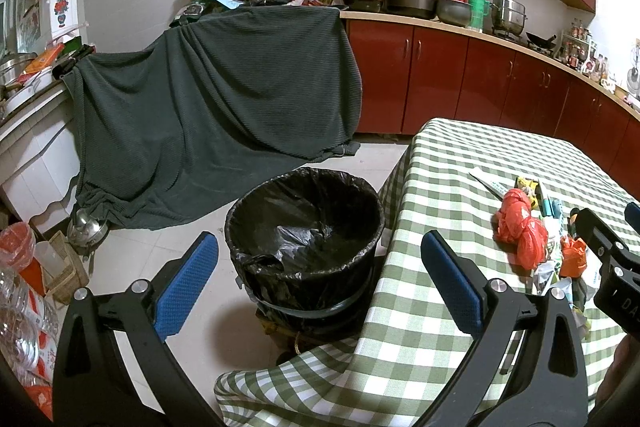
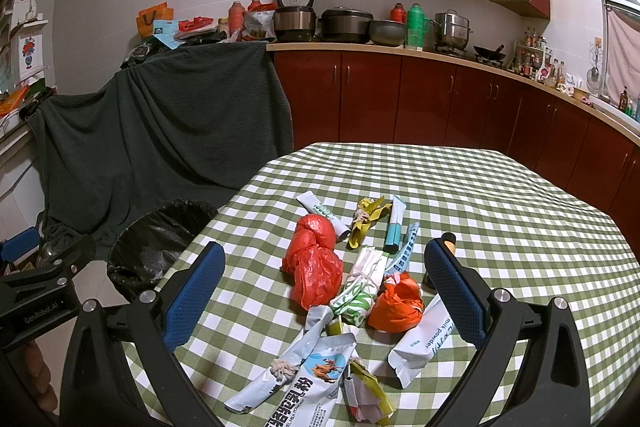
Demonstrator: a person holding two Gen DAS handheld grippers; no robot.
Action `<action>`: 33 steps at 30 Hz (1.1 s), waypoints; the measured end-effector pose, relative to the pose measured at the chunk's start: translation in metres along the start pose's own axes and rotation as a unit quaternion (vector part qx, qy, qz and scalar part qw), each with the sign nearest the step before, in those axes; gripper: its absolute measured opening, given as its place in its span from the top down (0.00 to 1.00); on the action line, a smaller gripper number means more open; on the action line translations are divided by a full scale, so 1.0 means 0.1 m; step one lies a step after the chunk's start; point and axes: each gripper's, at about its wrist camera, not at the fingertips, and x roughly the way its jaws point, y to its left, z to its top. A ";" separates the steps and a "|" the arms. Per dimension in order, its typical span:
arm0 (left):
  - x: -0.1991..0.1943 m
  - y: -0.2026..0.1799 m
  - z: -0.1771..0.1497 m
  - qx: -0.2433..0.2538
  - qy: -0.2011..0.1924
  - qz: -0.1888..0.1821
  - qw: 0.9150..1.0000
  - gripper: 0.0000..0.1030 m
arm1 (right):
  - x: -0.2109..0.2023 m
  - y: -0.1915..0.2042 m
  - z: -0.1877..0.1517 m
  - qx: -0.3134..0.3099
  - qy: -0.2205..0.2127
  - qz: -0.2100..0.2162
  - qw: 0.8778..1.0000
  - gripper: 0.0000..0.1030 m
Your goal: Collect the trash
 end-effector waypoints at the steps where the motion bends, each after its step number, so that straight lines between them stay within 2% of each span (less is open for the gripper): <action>1: 0.00 0.00 0.00 0.000 0.000 0.000 1.000 0.04 | 0.00 0.00 0.00 0.000 0.000 0.000 1.000 0.05; 26: 0.01 -0.01 -0.01 -0.001 0.002 -0.001 1.000 0.04 | 0.05 0.00 -0.04 0.001 0.005 0.001 1.000 0.05; 33: 0.04 -0.14 -0.15 0.005 0.017 -0.015 1.000 0.04 | 0.09 -0.12 -0.08 0.005 0.012 -0.011 1.000 0.05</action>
